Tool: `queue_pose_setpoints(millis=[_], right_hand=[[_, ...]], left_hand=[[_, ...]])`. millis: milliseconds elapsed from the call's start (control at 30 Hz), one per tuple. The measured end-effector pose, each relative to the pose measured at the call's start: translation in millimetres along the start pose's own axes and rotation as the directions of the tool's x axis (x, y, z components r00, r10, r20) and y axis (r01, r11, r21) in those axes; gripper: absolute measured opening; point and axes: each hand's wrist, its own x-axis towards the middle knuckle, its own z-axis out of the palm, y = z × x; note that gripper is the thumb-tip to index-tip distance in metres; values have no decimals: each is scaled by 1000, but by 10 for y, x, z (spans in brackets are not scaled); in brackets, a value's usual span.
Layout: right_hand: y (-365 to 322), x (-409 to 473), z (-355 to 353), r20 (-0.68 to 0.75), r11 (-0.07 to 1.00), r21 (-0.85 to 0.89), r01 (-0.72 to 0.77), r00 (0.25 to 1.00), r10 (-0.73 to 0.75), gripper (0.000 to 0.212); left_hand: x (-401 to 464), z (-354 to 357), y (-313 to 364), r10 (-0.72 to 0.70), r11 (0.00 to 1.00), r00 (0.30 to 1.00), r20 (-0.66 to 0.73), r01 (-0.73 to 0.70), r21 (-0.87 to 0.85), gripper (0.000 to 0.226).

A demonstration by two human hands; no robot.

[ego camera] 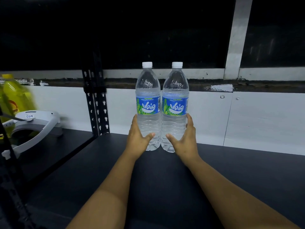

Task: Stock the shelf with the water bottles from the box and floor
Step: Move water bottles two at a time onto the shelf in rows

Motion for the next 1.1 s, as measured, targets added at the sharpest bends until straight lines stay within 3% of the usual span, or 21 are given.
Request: queue_pose_setpoints(millis=[100, 267, 467, 700, 867, 1100], right_hand=[[-23, -1, -14, 9, 999, 29, -29, 1000, 29, 99], [-26, -33, 10, 31, 997, 72, -21, 999, 19, 93], [-7, -15, -23, 1, 1000, 17, -1, 1000, 1, 93], [-33, -24, -3, 32, 996, 59, -60, 998, 58, 95], [-21, -22, -14, 21, 999, 27, -36, 999, 35, 93], [4, -14, -15, 6, 999, 23, -24, 1000, 24, 92]], left_hand=[[-22, -18, 17, -14, 999, 999, 37, 15, -36, 92], [-14, 50, 43, -21, 999, 998, -52, 23, 43, 108], [-11, -49, 33, 46, 999, 999, -7, -47, -20, 90], [-35, -3, 41, -25, 1000, 999, -47, 25, 0, 105], [-55, -69, 75, -8, 998, 1000, 8, 9, -61, 87], [-65, -62, 52, 8, 998, 1000, 20, -7, -66, 88]])
